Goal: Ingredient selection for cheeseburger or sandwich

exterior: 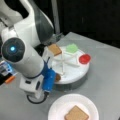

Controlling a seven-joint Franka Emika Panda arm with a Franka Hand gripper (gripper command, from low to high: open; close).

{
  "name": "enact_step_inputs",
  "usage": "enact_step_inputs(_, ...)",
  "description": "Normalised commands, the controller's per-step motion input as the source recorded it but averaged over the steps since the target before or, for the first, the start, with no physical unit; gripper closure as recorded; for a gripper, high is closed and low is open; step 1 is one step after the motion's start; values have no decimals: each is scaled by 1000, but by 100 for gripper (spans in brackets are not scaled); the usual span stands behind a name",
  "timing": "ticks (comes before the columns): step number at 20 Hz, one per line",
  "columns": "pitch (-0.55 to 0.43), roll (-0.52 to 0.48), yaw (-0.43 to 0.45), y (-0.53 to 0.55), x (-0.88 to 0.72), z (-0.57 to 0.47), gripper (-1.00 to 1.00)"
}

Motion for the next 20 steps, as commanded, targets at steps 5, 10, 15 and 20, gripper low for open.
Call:
enact_step_inputs(5,255,466,70,-290,414,-48,-100)
enact_step_inputs(10,240,409,102,-334,394,-19,-100)
enact_step_inputs(15,230,410,169,-281,342,-69,-100)
enact_step_inputs(20,232,462,159,-209,279,-124,-100)
